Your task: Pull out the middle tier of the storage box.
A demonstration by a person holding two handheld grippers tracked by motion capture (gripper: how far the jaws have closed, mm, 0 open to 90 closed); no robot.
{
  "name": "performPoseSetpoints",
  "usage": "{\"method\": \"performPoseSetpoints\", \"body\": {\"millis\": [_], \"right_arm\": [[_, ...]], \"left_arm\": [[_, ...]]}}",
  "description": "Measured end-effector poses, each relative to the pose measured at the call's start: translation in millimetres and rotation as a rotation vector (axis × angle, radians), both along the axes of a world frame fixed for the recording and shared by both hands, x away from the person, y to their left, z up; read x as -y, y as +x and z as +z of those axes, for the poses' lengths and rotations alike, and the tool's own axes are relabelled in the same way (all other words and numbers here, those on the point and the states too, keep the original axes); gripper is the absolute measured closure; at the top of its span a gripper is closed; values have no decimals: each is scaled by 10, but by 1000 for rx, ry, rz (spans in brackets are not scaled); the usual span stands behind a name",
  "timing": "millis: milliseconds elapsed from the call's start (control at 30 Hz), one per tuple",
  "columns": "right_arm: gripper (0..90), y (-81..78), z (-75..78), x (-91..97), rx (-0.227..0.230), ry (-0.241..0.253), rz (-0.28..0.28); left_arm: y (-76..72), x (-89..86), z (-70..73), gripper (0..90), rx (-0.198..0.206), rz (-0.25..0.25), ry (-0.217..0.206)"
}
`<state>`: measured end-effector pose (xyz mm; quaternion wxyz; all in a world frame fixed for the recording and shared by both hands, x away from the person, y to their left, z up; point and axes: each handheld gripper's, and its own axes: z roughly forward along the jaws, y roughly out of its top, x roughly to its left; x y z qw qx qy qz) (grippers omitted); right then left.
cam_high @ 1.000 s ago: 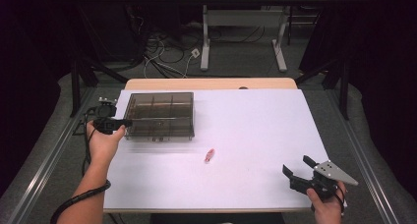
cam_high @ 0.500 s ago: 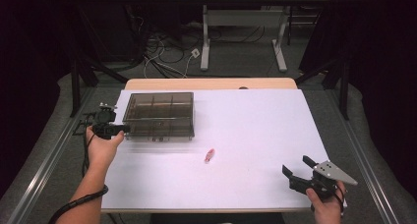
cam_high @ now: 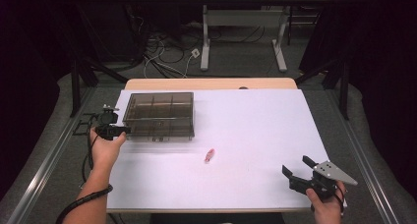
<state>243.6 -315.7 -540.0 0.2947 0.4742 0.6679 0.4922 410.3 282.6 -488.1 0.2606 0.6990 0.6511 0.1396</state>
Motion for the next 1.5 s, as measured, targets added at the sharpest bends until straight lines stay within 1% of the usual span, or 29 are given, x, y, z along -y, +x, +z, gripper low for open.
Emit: {"method": "performPoseSetpoints", "body": {"millis": [33, 67, 100, 133, 233, 267, 367, 400, 467, 500, 533, 567, 600, 633, 667, 700, 767, 800, 833, 867, 900, 967, 1133, 1167, 1200, 1267, 1300, 1400, 1500], "right_arm": [[149, 0, 0, 0, 0, 0, 0], [149, 1, -1, 2, -2, 1, 0], [149, 1, 0, 7, -5, -4, 0], [149, 5, -3, 2, -1, 4, -3], [149, 1, -2, 3, -7, 1, -4], [149, 4, -4, 2, -2, 1, -2], [149, 3, -6, -1, -7, 5, -4], [149, 3, -6, -1, -7, 5, -4], [149, 3, -8, 1, -9, 3, -5], [149, 6, -9, 2, -6, 4, -4], [149, 7, -11, 4, -5, 4, -5], [149, 7, -11, 4, -7, 5, -6], [149, 8, -12, 6, -7, 4, -9], [149, 10, -13, 6, -8, 8, -8], [149, 9, -13, 9, -11, 7, -9], [149, 9, -14, 10, -14, 8, -10], [149, 10, -16, 16, -14, 5, -14], [149, 10, -16, 16, -15, 6, -21], [149, 15, -22, 13, -11, 18, -18], [149, 16, -22, 17, -15, 16, -17], [149, 18, -25, 17, -13, 17, -19], [149, 13, -22, 23, -24, 12, -22], [149, 10, -20, 25, -20, 19, -21], [149, 9, -19, 26, -19, 18, -22], [149, 8, -17, 28, -20, 17, -23], [149, 12, -19, 27, -19, 25, -25], [149, 12, -21, 30, -21, 21, -26], [149, 4, -15, 28, -26, 20, -29], [149, 14, -21, 34, -22, 22, -29]], "left_arm": [[4, 1, -7, 799, -4, -3, 2], [7, 3, -16, 804, 1, -4, 9], [10, 3, -15, 807, -8, -6, 10], [12, 7, -26, 813, -2, -2, 13], [13, 1, -29, 836, 1, -1, 22], [12, -2, -28, 843, 0, 0, 24], [5, -21, -25, 868, -5, -2, 21], [4, -25, -28, 868, 1, 0, 18], [2, -31, -23, 875, -5, -7, 10], [1, -22, -28, 880, 1, -1, 17], [-1, -21, -23, 883, -6, -5, 14], [-1, -19, -27, 886, 0, -2, 19], [-1, -23, -21, 887, -8, -4, 12], [-2, -21, -25, 888, -3, 2, 15], [-4, -20, -21, 888, -7, 2, 15], [-5, -27, -9, 889, -22, -3, 10], [-7, -34, -2, 891, -29, -4, 10], [-8, -18, -19, 891, -7, 11, 14], [-11, -15, -19, 892, -6, 10, 15], [-14, -11, -18, 892, -7, 15, 16], [-19, -13, -9, 893, -18, 9, 13], [-28, -8, -10, 893, -17, 17, 14], [-54, -7, -12, 894, -13, 23, 13], [-62, -12, -6, 894, -22, 22, 8], [-69, -8, -18, 894, -7, 28, 11], [-82, -19, -12, 894, -14, 23, 5], [-89, -17, -15, 894, -10, 26, 5], [-110, -24, -3, 894, -21, 19, 4], [-132, -27, -14, 894, -12, 20, 1]]}}
